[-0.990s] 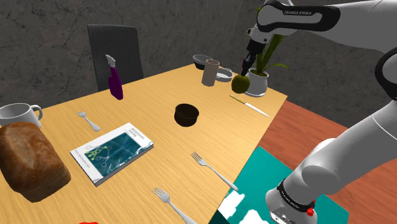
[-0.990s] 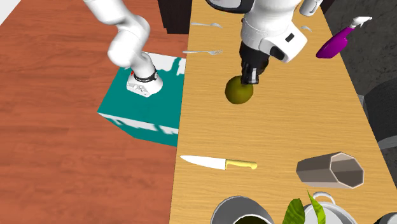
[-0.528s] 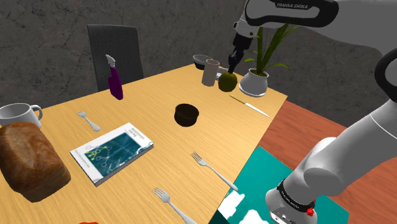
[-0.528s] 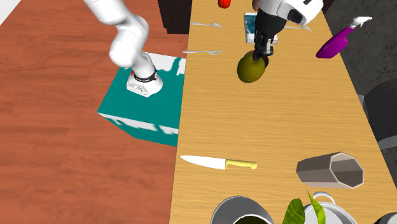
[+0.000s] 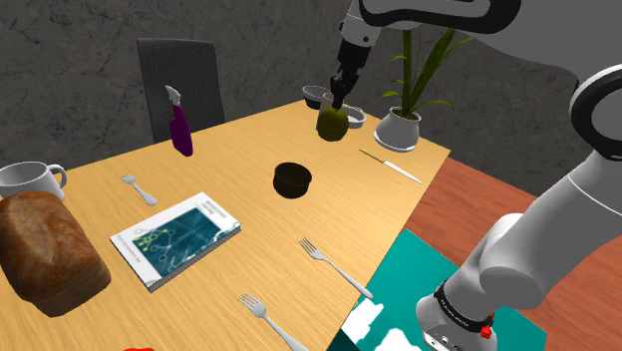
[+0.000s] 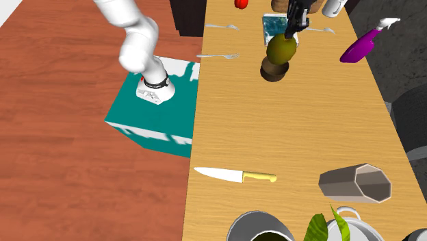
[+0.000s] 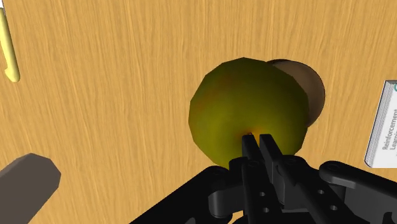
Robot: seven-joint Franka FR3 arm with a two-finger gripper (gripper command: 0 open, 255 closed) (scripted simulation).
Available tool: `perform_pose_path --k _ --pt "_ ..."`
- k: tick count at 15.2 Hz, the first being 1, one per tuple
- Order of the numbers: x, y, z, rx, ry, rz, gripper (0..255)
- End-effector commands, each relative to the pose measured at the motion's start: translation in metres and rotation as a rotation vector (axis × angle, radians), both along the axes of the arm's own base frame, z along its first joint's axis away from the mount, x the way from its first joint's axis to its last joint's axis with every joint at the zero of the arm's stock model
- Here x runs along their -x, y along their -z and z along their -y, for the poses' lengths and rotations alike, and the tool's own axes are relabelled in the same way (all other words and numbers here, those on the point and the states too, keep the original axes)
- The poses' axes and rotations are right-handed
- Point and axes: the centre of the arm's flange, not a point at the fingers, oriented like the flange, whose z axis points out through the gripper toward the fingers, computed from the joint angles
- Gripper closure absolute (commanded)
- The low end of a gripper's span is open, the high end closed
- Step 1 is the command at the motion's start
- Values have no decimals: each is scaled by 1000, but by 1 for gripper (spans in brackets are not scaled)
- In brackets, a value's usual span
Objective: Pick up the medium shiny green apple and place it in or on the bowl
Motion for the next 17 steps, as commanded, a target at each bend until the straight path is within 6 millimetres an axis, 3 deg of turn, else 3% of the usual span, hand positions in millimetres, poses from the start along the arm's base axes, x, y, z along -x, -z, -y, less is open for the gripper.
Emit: perform_pose_path --k 1,7,17 --pt "-6 -7 -24 0 1 0 255" --pt "-28 -23 -98 0 1 0 255" --pt "-28 30 -98 0 1 0 255"
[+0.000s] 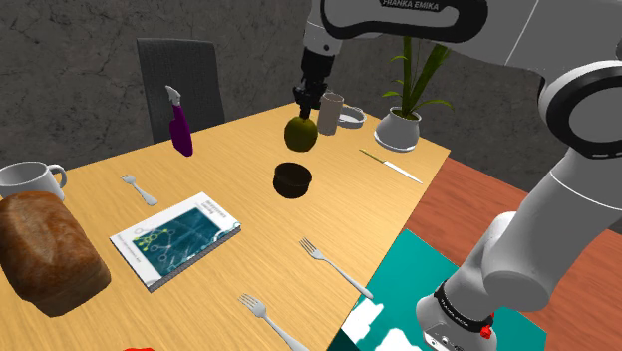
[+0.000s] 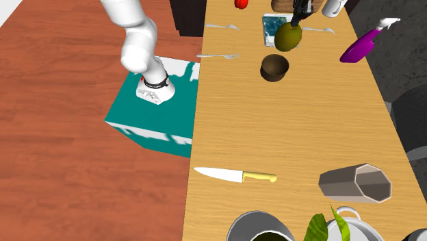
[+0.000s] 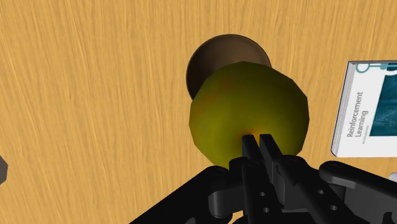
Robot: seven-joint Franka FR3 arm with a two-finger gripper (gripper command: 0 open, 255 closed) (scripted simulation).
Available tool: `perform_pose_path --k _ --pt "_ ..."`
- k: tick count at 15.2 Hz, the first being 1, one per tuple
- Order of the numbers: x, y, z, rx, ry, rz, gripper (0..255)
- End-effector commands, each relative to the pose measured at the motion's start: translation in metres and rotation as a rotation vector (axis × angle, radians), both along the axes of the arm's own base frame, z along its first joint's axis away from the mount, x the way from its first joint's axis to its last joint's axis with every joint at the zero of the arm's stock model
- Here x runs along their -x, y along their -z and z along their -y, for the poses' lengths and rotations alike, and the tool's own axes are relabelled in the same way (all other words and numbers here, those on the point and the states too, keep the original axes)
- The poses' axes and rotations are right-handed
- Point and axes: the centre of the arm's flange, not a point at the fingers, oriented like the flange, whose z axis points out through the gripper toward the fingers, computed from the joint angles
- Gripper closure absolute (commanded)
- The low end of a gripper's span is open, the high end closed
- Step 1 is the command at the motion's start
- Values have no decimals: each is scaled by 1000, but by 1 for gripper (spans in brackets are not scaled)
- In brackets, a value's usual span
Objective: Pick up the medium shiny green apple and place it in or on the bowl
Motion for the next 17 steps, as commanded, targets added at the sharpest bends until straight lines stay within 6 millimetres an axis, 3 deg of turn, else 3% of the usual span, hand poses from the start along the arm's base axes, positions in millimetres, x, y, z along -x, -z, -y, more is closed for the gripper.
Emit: perform_pose_path --k 1,17 --pt "0 10 0 0 0 1 255" --pt "0 93 0 0 0 1 255"
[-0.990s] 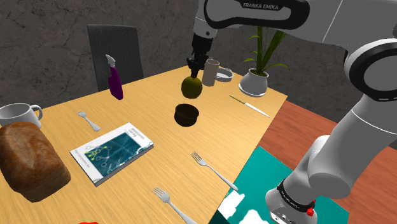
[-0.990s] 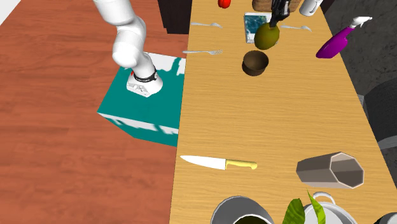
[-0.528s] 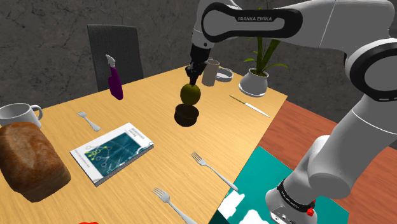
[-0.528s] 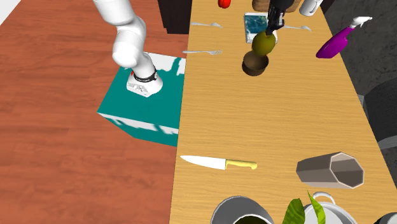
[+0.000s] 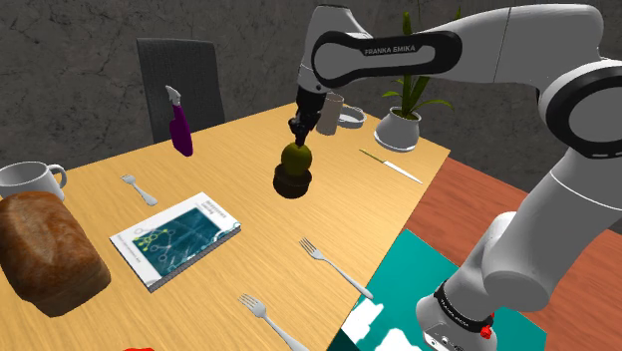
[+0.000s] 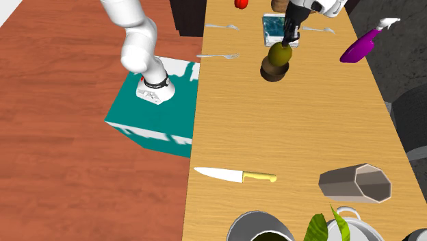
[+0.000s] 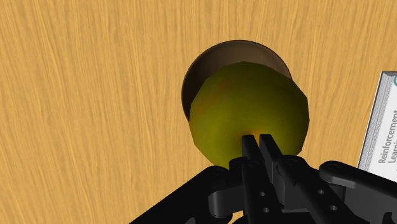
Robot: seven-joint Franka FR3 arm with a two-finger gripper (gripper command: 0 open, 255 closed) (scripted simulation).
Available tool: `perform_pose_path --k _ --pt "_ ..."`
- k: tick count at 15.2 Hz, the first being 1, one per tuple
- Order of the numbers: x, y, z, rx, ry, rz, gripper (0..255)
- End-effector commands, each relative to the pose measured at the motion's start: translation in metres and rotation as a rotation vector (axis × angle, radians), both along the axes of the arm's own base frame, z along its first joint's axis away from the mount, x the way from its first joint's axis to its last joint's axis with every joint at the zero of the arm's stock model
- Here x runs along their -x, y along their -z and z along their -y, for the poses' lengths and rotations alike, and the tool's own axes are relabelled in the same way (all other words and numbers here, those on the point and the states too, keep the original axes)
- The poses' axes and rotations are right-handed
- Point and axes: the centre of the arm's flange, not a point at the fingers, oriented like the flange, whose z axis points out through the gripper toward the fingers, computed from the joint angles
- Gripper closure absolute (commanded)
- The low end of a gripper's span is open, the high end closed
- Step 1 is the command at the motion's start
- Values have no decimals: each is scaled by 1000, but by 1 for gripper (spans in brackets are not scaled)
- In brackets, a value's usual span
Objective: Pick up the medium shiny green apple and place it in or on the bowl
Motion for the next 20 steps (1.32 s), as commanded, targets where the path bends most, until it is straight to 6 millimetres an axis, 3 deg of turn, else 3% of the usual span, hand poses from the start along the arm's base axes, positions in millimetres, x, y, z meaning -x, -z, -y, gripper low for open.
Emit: perform_pose_path --k 1,7,8,13,17,20 --pt "0 4 0 0 0 1 255" --pt "0 4 0 0 0 1 255" --pt "0 4 0 0 0 1 0" --pt "0 4 0 0 0 1 0" --pt "3 -46 2 0 0 1 0" --pt "3 -46 2 0 0 1 0"
